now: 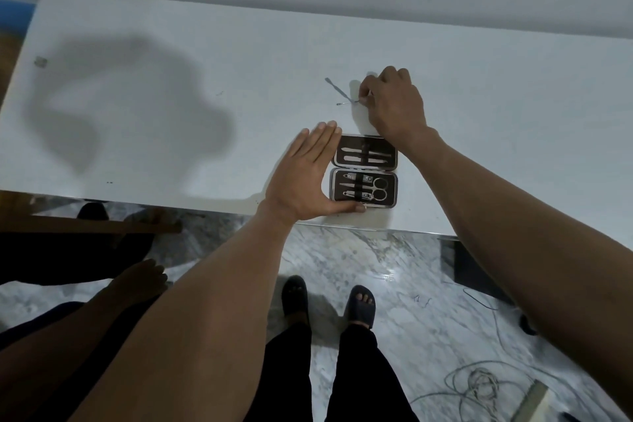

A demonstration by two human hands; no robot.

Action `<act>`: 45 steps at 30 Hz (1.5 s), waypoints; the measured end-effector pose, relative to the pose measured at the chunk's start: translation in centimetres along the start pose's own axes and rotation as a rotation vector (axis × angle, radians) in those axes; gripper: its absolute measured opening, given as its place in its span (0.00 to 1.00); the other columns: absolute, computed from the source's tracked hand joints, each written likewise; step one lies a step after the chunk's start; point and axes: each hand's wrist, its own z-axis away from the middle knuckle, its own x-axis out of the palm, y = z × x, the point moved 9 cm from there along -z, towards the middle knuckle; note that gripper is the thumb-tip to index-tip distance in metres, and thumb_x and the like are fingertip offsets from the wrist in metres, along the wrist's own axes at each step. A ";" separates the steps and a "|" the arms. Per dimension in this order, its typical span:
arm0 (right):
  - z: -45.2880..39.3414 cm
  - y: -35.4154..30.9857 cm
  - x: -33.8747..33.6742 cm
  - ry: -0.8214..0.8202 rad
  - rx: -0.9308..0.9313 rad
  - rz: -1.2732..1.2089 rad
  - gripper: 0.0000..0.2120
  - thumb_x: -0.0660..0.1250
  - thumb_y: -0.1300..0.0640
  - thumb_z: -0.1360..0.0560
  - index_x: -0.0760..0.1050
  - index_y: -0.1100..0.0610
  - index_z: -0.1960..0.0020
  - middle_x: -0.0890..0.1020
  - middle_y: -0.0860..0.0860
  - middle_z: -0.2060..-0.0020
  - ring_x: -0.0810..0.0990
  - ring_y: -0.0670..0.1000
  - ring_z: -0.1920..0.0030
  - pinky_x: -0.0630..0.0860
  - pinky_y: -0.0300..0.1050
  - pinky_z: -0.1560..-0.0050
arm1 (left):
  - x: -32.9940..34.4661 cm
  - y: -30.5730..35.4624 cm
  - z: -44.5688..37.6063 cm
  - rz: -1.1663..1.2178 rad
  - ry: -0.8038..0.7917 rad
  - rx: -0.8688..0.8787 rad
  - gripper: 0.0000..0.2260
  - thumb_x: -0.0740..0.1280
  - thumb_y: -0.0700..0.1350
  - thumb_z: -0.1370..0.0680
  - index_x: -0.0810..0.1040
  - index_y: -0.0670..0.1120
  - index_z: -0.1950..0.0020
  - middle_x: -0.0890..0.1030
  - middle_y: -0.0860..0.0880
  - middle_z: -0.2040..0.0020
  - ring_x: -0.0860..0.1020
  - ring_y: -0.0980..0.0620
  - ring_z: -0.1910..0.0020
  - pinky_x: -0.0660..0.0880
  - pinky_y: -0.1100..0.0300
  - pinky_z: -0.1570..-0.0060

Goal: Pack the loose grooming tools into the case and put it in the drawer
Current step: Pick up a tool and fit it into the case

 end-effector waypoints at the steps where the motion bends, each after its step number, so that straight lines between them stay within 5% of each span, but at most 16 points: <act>1: 0.1 -0.1 0.2 -0.002 -0.011 0.047 0.08 0.62 0.61 0.22 0.76 0.58 0.46 0.76 0.59 0.49 0.73 0.62 0.45 0.72 0.54 0.55 | 0.0 0.0 0.0 -0.001 -0.005 -0.001 0.61 0.62 0.83 0.33 0.57 0.39 0.16 0.58 0.44 0.15 0.54 0.48 0.15 0.52 0.47 0.17; 9: 0.6 -1.3 1.0 -0.080 -0.031 0.271 0.21 0.59 0.71 0.29 0.68 0.67 0.36 0.73 0.64 0.42 0.71 0.66 0.42 0.70 0.59 0.50 | 0.0 0.0 -0.1 0.006 -0.012 -0.002 0.61 0.59 0.84 0.33 0.57 0.39 0.16 0.58 0.44 0.15 0.54 0.47 0.15 0.52 0.46 0.17; 19: 0.8 -0.5 0.3 -0.148 -0.021 0.208 0.12 0.63 0.66 0.25 0.74 0.63 0.42 0.77 0.60 0.45 0.73 0.61 0.41 0.74 0.56 0.52 | -0.1 0.1 -0.1 0.001 -0.019 -0.003 0.60 0.60 0.83 0.32 0.57 0.39 0.16 0.58 0.44 0.15 0.54 0.47 0.15 0.51 0.46 0.17; 24: 1.0 -2.5 0.6 -0.223 -0.169 0.447 0.19 0.62 0.65 0.26 0.68 0.68 0.37 0.75 0.65 0.42 0.72 0.65 0.40 0.73 0.57 0.49 | 0.0 0.0 -0.2 0.007 -0.025 -0.009 0.61 0.61 0.83 0.33 0.58 0.39 0.16 0.58 0.44 0.15 0.54 0.47 0.15 0.50 0.47 0.16; 31: 0.7 -3.7 0.9 -0.272 -0.379 0.583 0.14 0.56 0.60 0.22 0.72 0.68 0.42 0.78 0.66 0.45 0.74 0.64 0.45 0.72 0.56 0.51 | 0.0 0.1 -0.2 -0.013 -0.046 -0.011 0.62 0.59 0.84 0.34 0.56 0.40 0.15 0.57 0.44 0.15 0.53 0.48 0.15 0.49 0.48 0.16; 40: -0.1 -3.1 0.9 -0.369 -0.338 0.417 0.15 0.61 0.58 0.26 0.74 0.66 0.44 0.79 0.63 0.48 0.74 0.61 0.45 0.71 0.52 0.57 | 0.0 0.0 -0.3 -0.003 -0.043 -0.012 0.62 0.60 0.84 0.34 0.57 0.40 0.16 0.57 0.44 0.15 0.53 0.48 0.15 0.50 0.47 0.16; 45: 0.4 -2.3 -0.2 -0.342 -0.301 0.275 0.06 0.61 0.59 0.27 0.72 0.62 0.55 0.79 0.61 0.52 0.74 0.61 0.47 0.69 0.49 0.60 | 0.0 0.0 -0.2 0.005 -0.037 -0.010 0.62 0.59 0.84 0.34 0.56 0.40 0.15 0.57 0.44 0.15 0.53 0.48 0.15 0.51 0.47 0.16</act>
